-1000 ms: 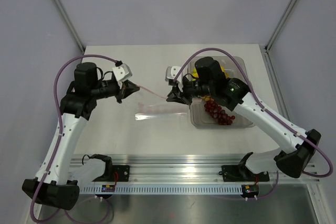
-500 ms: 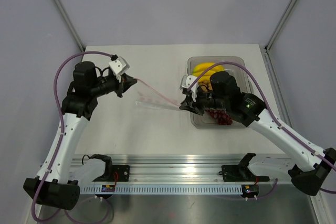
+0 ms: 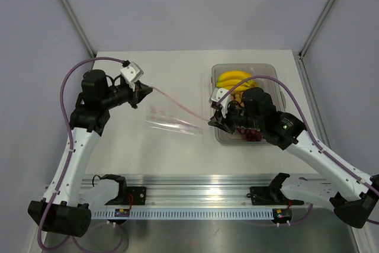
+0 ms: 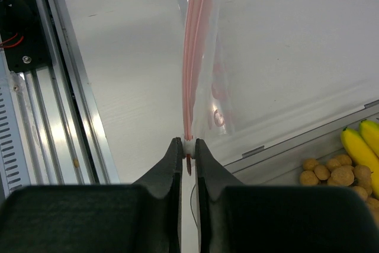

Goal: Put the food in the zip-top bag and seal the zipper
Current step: Unzip the zipper food storage bag at the center of the board.

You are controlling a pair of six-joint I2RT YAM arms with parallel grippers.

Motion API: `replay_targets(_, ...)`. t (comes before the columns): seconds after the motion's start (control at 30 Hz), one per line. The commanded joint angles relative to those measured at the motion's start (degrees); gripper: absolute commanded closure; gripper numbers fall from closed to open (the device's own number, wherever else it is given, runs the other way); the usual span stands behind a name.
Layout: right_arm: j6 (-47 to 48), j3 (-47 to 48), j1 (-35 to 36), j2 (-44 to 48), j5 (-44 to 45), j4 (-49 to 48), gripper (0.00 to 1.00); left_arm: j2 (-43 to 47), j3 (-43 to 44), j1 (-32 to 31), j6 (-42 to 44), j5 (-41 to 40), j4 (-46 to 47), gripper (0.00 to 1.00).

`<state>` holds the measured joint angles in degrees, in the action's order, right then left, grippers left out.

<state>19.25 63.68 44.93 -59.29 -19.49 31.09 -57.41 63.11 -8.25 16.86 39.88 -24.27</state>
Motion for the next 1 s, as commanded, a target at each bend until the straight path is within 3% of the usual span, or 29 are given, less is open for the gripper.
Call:
replay_targets(0.0, -1.0, -0.5, -0.4, 1.2, 2.3, 0.9, 0.95, 0.5, 0.0, 1.0, -0.8, -2.8, 5.6, 1.0)
replay_targets(0.27, -1.6, -1.1, -0.4, 1.8, 2.1, 0.7, 0.92, 0.5, -0.3, 1.5, -1.8, -2.1, 6.5, 1.0)
replay_targets(0.3, -1.7, -1.0, -0.4, 1.9, 1.8, 0.7, 0.86, 0.5, -0.2, 1.5, -1.9, -1.5, 6.5, 1.0)
replay_targets(0.33, -1.9, -0.2, -0.5, 2.1, 1.4, 0.8, 0.72, 0.5, -0.3, 1.5, -1.9, -0.6, 6.5, 1.0)
replay_targets(0.37, -2.1, 0.2, -0.5, 2.1, 0.5, 0.9, 0.46, 0.5, -0.4, 1.5, -1.8, 0.0, 6.5, 1.0)
replay_targets(0.47, -3.1, 3.5, -0.3, 1.9, -1.3, 1.3, 0.38, 0.7, -0.4, 1.5, -1.5, 2.0, 6.6, 1.0)
replay_targets(0.73, -9.9, 17.6, -0.3, -5.3, -0.7, 1.0, 0.38, 2.5, -2.8, 1.5, -0.1, 7.2, 8.2, 1.0)
replay_targets(0.97, -13.9, 35.7, -0.3, -23.2, 4.6, 11.0, 0.46, 4.0, -4.7, 1.5, 3.1, 10.0, 7.3, 1.0)
